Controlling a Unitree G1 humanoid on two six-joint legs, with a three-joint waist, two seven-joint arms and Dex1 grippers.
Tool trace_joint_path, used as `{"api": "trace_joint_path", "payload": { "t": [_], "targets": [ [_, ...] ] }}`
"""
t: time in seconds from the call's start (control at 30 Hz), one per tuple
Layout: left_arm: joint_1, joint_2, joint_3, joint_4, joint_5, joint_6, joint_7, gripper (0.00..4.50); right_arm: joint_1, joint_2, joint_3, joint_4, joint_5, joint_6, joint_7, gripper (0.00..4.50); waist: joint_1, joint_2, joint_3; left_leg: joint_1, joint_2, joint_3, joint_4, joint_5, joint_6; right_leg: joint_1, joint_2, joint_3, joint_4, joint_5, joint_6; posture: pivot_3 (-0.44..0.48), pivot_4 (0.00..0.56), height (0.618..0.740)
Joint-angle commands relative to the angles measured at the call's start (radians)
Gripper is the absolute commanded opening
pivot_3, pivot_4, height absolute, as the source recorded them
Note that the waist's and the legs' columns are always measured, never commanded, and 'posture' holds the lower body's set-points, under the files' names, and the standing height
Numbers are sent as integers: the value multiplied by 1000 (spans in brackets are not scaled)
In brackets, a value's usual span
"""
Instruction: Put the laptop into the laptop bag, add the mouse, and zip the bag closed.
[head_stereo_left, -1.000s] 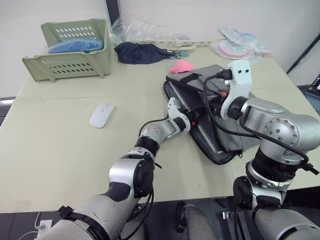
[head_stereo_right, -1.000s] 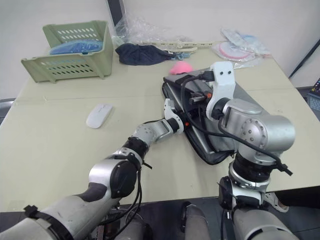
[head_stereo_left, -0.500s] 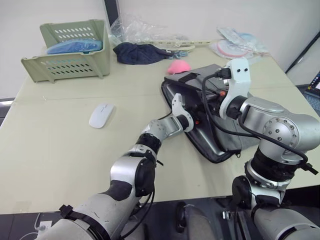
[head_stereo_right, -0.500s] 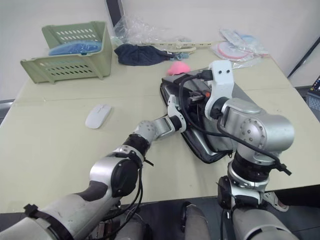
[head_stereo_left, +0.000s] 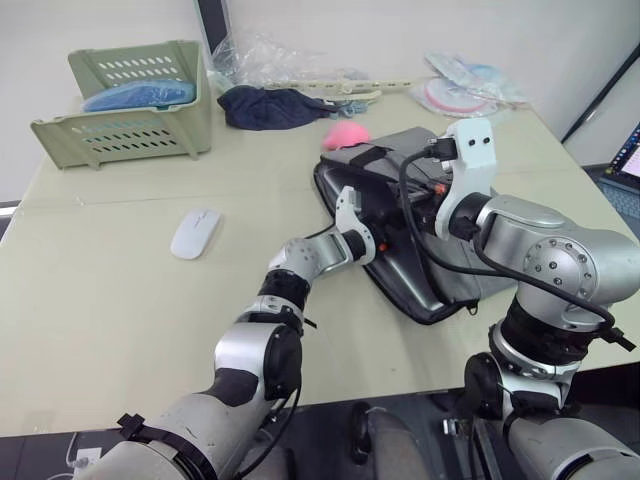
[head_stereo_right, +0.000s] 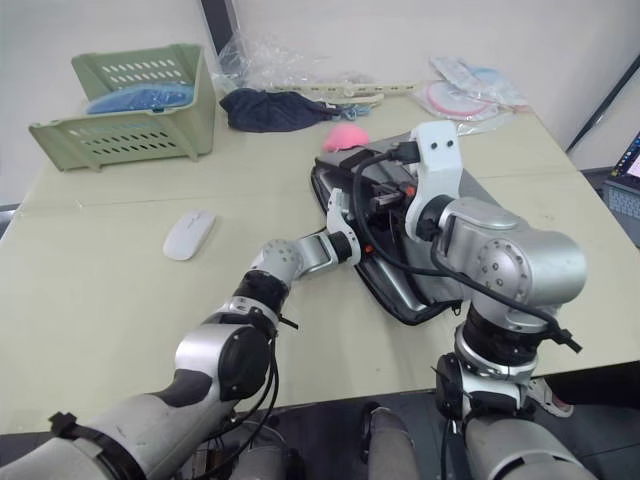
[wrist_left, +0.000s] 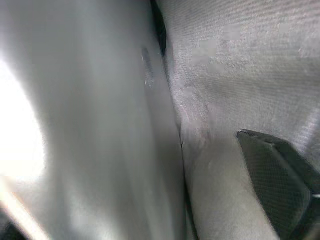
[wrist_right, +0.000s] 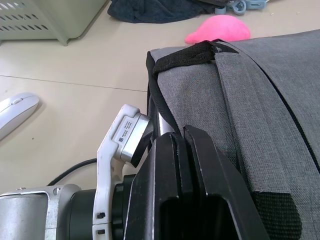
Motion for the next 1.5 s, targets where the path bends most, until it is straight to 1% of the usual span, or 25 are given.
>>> {"api": "trace_joint_path", "payload": {
  "t": [0.03, 0.27, 0.53, 0.7, 1.2, 1.3, 1.43, 1.5],
  "targets": [
    [11, -18, -21, -29, 17, 28, 4, 2935, -8, -7, 1, -55, 34, -37, 19, 0, 0, 0, 0, 0, 0, 0, 0, 0, 0, 0, 0, 0, 0, 0, 0, 0, 150, 740],
    [11, -14, -15, -67, 5, 54, 18, 2935, -3, -4, 4, -53, 36, -44, 12, 0, 0, 0, 0, 0, 0, 0, 0, 0, 0, 0, 0, 0, 0, 0, 0, 0, 150, 740],
    [30, 26, -11, -193, -25, 137, 34, 2935, 10, -2, 7, -53, 33, -47, 8, 0, 0, 0, 0, 0, 0, 0, 0, 0, 0, 0, 0, 0, 0, 0, 0, 0, 150, 740],
    [64, 49, -5, -285, -43, 202, 54, 2935, 18, -4, 10, -49, 34, -53, 8, 0, 0, 0, 0, 0, 0, 0, 0, 0, 0, 0, 0, 0, 0, 0, 0, 0, 150, 740],
    [213, 49, 26, -599, -108, 387, 172, 2935, 40, -17, 13, -39, 45, -76, 6, 0, 2, 1, 0, 0, 0, 0, 0, 0, 0, 0, 0, 0, 0, 0, 0, 0, 150, 740],
    [241, 68, 36, -658, -120, 426, 187, 2935, 43, -20, 14, -38, 49, -79, 6, 0, 2, 1, 0, 0, 0, 0, 0, 0, 0, 0, 0, 1, 0, 0, 0, 0, 150, 740],
    [289, 144, 84, -780, -161, 516, 220, 2935, 49, -24, 12, -39, 54, -83, 7, 0, 0, 1, 0, 0, 0, 0, 0, 0, 0, 0, 0, 1, 0, 0, 0, 0, 150, 740],
    [303, 165, 104, -827, -184, 555, 240, 2935, 52, -26, 12, -39, 57, -85, 7, 0, 1, 1, 0, 0, 0, 0, 0, 0, 0, 0, 0, 1, 0, 0, 0, 0, 150, 740]
  ]
}}
